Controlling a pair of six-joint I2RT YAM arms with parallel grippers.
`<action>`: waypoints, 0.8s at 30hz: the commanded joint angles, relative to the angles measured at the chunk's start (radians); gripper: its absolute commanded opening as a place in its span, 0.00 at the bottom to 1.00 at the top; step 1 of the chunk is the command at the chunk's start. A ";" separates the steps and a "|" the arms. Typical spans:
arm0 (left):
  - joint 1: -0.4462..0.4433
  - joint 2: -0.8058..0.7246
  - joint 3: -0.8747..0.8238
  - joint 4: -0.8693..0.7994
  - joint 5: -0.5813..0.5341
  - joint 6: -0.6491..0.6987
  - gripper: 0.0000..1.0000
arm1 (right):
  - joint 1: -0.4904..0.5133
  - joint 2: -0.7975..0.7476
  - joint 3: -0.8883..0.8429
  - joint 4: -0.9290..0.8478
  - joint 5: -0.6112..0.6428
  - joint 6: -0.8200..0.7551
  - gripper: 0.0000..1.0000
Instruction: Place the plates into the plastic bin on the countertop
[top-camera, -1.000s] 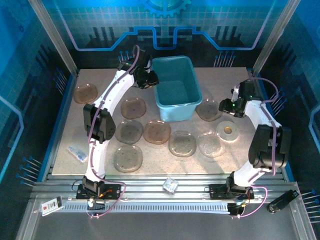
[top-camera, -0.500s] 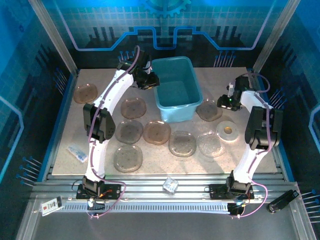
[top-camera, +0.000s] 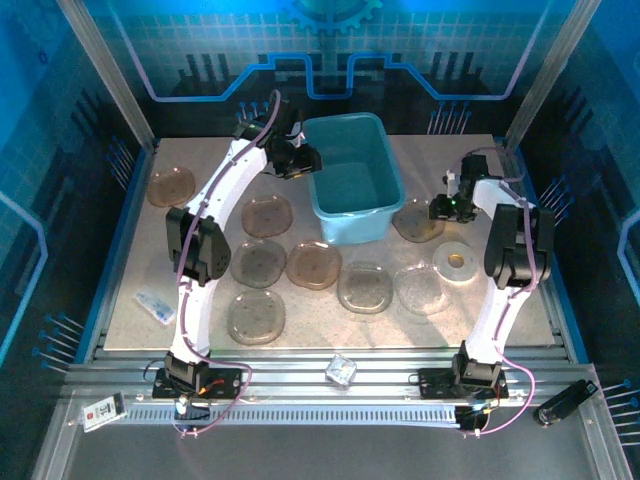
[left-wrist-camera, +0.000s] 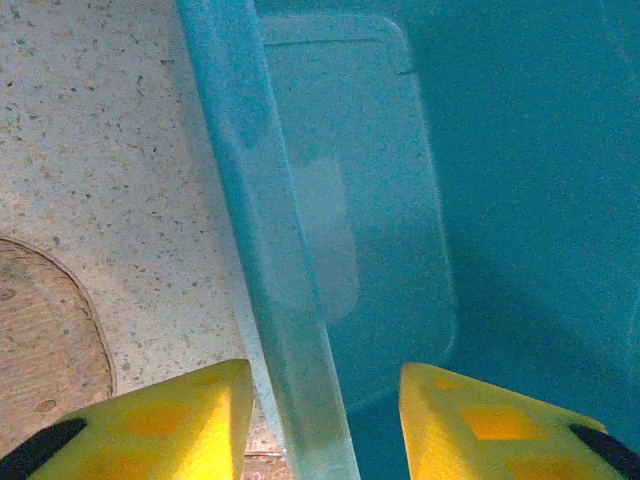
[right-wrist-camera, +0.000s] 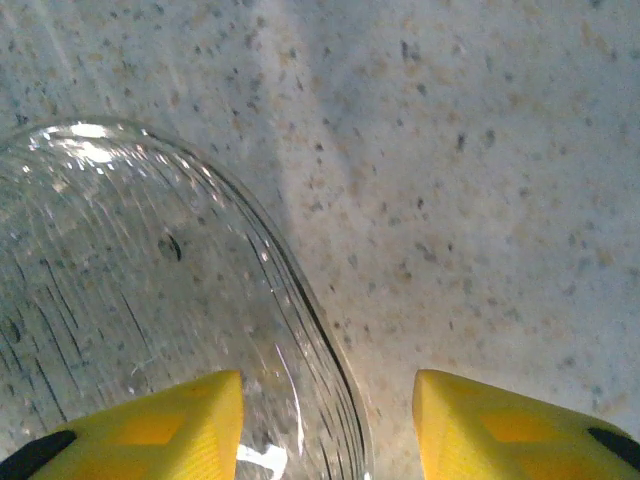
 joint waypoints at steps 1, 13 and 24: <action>0.002 -0.022 0.025 -0.030 0.003 0.027 0.45 | 0.019 0.041 0.054 -0.023 0.017 -0.046 0.49; 0.001 -0.055 -0.004 -0.026 -0.018 0.039 0.47 | 0.042 0.113 0.146 -0.079 0.020 -0.069 0.36; 0.001 -0.079 -0.031 -0.028 -0.026 0.052 0.50 | 0.043 0.097 0.121 -0.081 0.035 -0.074 0.20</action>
